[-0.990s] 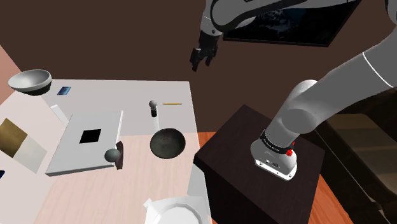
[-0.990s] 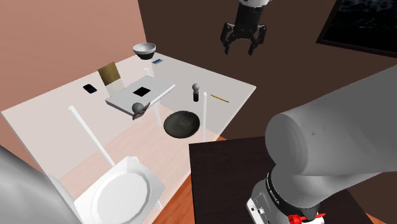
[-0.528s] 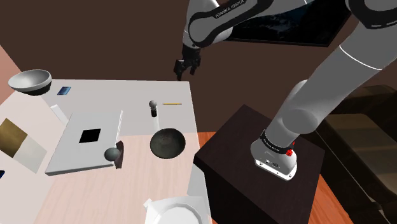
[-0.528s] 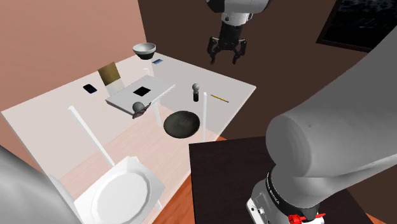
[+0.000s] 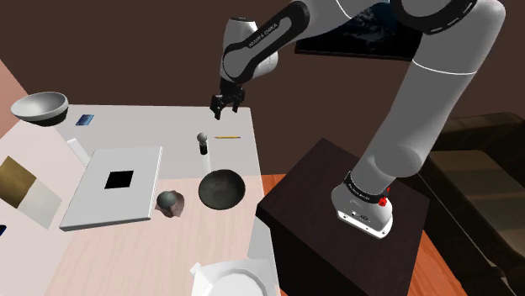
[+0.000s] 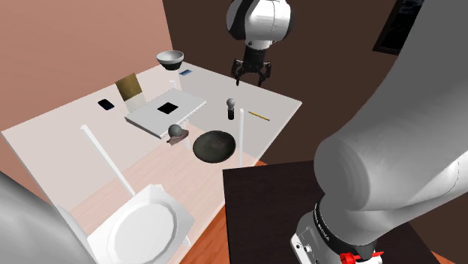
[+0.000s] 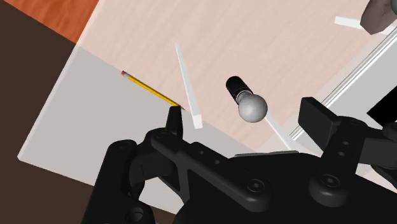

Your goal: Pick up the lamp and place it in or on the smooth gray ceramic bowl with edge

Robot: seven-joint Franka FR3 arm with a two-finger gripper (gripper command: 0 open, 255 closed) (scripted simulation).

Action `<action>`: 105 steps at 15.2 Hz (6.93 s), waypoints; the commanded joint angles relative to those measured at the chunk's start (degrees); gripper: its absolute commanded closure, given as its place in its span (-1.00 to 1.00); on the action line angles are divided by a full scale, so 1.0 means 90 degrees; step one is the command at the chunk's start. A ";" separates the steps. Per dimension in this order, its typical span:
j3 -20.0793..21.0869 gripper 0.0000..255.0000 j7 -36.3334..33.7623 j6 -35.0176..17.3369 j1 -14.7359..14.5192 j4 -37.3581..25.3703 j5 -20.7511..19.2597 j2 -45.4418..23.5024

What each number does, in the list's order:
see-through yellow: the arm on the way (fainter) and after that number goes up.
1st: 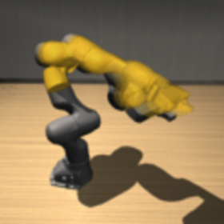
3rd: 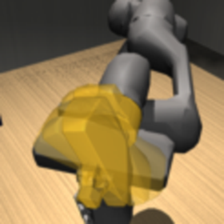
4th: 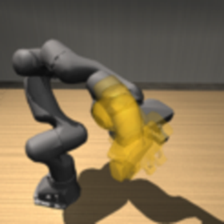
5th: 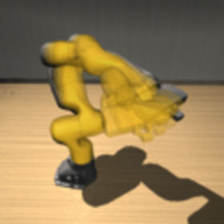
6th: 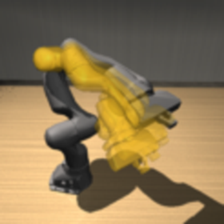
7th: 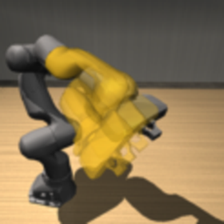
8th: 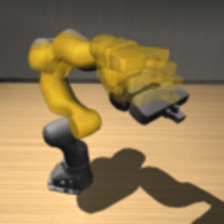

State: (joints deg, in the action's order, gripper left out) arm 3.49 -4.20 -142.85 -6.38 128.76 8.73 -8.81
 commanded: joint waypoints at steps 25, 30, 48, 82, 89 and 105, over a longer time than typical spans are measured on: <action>0.0187 -1.00 -0.0178 -0.0871 -0.0314 -0.2256 0.0083 -0.3110; 0.0187 1.00 -0.0178 -0.0871 -0.0314 -0.2257 0.0083 -0.3111; 0.0156 1.00 -0.0312 -0.0118 -0.0320 -0.2148 0.0038 -0.2244; 0.1078 1.00 -0.2105 -0.0757 -0.1460 0.1905 0.0402 0.1412; 0.1096 1.00 -0.2065 -0.1438 -0.1470 0.2008 0.0387 0.0831; 0.1079 1.00 -0.2034 -0.2314 -0.1498 0.2026 0.0318 -0.0033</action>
State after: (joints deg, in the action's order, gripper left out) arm 13.20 -22.50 -163.67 -19.86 147.00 11.60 -9.10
